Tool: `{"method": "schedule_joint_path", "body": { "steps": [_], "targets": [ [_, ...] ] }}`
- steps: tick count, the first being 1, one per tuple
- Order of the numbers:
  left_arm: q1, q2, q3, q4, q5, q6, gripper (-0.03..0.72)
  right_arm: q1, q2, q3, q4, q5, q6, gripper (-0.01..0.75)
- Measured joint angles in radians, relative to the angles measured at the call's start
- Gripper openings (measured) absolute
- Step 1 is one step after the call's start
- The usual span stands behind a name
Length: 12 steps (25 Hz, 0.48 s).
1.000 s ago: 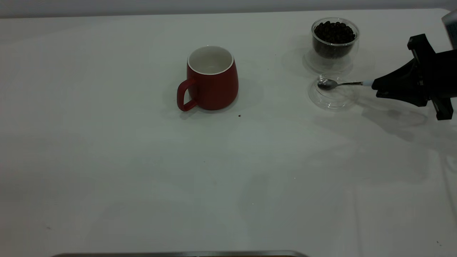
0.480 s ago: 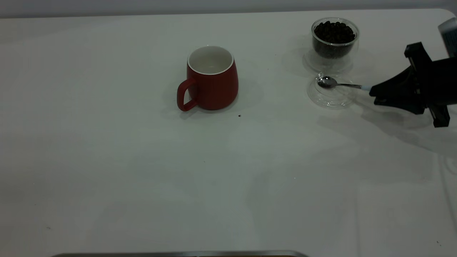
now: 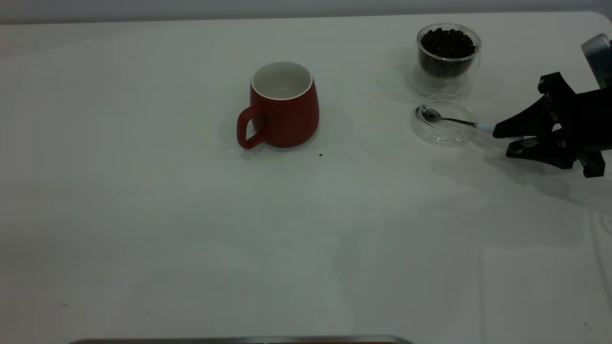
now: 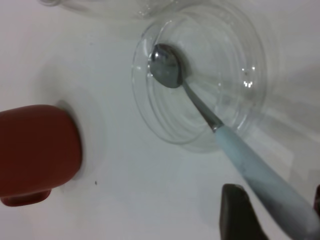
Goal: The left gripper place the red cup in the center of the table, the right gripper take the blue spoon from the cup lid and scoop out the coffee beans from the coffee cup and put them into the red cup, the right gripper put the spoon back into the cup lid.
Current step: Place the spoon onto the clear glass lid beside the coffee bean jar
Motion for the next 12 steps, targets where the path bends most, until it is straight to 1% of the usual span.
{"method": "schedule_joint_path", "body": {
  "steps": [8, 12],
  "targets": [
    [0.0, 0.0, 0.0, 0.0, 0.0, 0.0, 0.587, 0.026, -0.017, 0.0, -0.032, 0.006, -0.001, 0.502],
    [0.0, 0.0, 0.0, 0.0, 0.0, 0.0, 0.587, 0.026, -0.099, 0.0, -0.113, -0.01, 0.042, 0.522]
  ]
}}
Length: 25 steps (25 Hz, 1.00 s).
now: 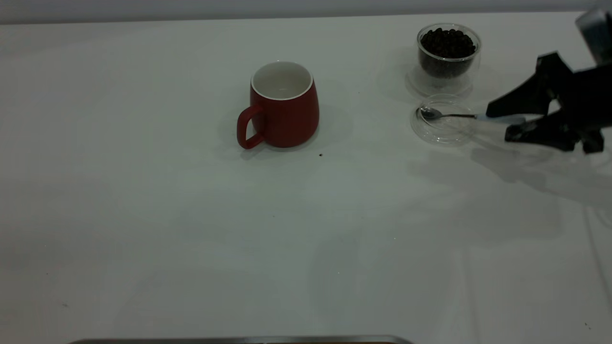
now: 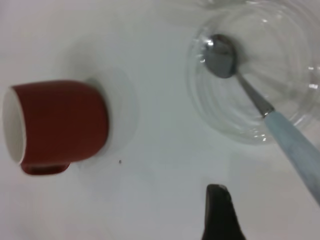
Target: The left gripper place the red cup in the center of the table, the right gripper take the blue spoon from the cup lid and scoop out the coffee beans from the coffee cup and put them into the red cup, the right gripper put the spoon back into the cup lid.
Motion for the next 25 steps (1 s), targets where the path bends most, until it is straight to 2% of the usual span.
{"method": "schedule_joint_path", "body": {
  "steps": [8, 16, 20, 25],
  "targets": [
    [0.0, 0.0, 0.0, 0.0, 0.0, 0.0, 0.587, 0.0, -0.145, 0.001, -0.385, -0.143, 0.277, 0.525],
    [0.0, 0.0, 0.0, 0.0, 0.0, 0.0, 0.587, 0.017, -0.35, 0.021, -0.508, -0.145, 0.389, 0.525],
    [0.0, 0.0, 0.0, 0.0, 0.0, 0.0, 0.587, 0.02, -0.569, 0.04, -0.529, -0.11, 0.424, 0.525],
    [0.0, 0.0, 0.0, 0.0, 0.0, 0.0, 0.587, 0.02, -0.949, 0.075, -0.668, 0.023, 0.561, 0.525]
  ]
}}
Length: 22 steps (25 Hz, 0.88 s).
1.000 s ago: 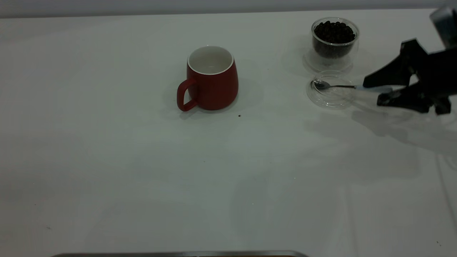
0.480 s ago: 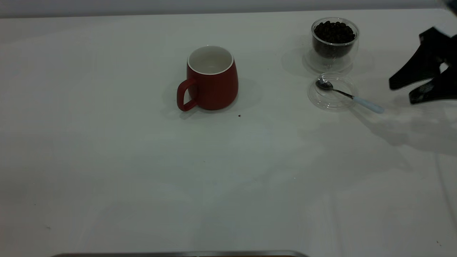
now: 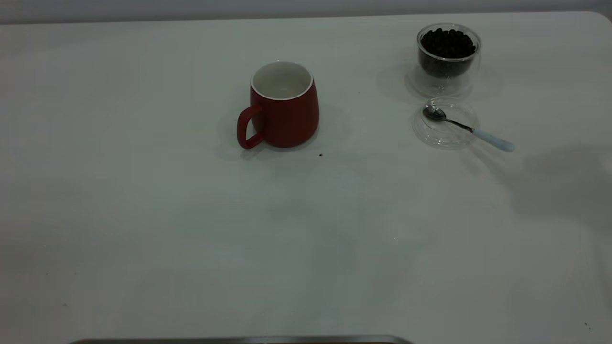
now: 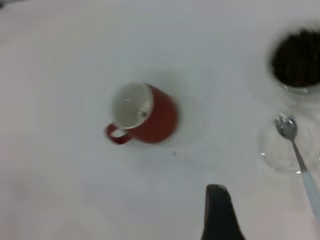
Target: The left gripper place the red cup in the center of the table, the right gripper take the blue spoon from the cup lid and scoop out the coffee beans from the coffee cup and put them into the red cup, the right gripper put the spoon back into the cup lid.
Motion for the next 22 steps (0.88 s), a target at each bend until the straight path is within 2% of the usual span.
{"method": "schedule_joint_path", "body": {
  "steps": [4, 8, 10, 14, 17, 19, 22],
  "targets": [
    [0.0, 0.0, 0.0, 0.0, 0.0, 0.0, 0.587, 0.0, -0.356, 0.005, -0.307, 0.142, 0.281, 0.525],
    [0.0, 0.0, 0.0, 0.0, 0.0, 0.0, 0.587, 0.0, -0.641, 0.01, -0.72, 0.374, 0.639, 0.525],
    [0.0, 0.0, 0.0, 0.0, 0.0, 0.0, 0.587, 0.003, -0.764, 0.022, -0.873, 0.427, 0.778, 0.525],
    [0.0, 0.0, 0.0, 0.0, 0.0, 0.0, 0.587, 0.063, -0.933, 0.13, -0.999, 0.427, 0.953, 0.525],
    [0.0, 0.0, 0.0, 0.0, 0.0, 0.0, 0.587, 0.104, -1.009, 0.277, -1.011, 0.422, 0.982, 0.525],
    [0.0, 0.0, 0.0, 0.0, 0.0, 0.0, 0.587, 0.11, -1.03, 0.371, -1.015, 0.375, 0.982, 0.525],
    [0.0, 0.0, 0.0, 0.0, 0.0, 0.0, 0.587, 0.11, -1.05, 0.409, -1.013, 0.32, 0.981, 0.525]
  ]
}}
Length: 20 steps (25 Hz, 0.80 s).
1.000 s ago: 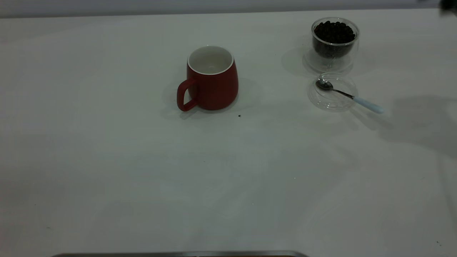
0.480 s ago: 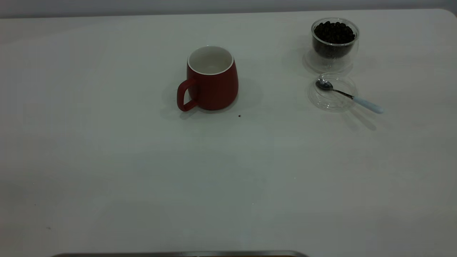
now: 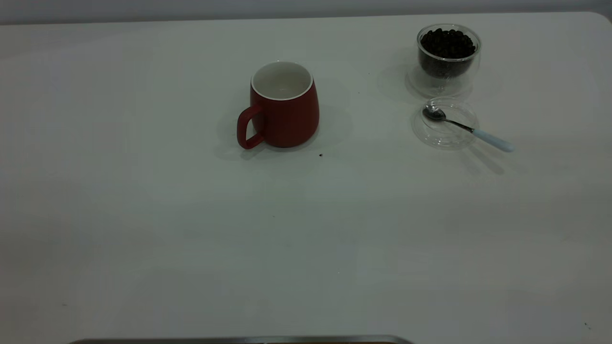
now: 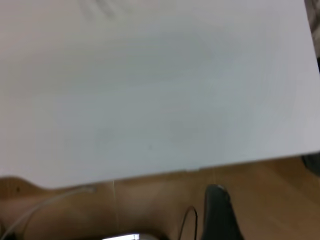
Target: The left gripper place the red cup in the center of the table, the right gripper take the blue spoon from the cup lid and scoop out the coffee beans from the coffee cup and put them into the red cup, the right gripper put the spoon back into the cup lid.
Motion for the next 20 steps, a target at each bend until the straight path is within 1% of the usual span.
{"method": "schedule_joint_path", "body": {
  "steps": [5, 11, 20],
  "targets": [
    [0.0, 0.0, 0.0, 0.0, 0.0, 0.0, 0.587, 0.0, -0.087, 0.004, 0.007, -0.012, 0.0, 0.525],
    [0.0, 0.0, 0.0, 0.0, 0.0, 0.0, 0.587, 0.0, -0.352, 0.004, 0.001, -0.005, 0.0, 0.525],
    [0.0, 0.0, 0.0, 0.0, 0.0, 0.0, 0.587, 0.01, -0.37, 0.004, 0.021, -0.001, 0.0, 0.525]
  ]
}}
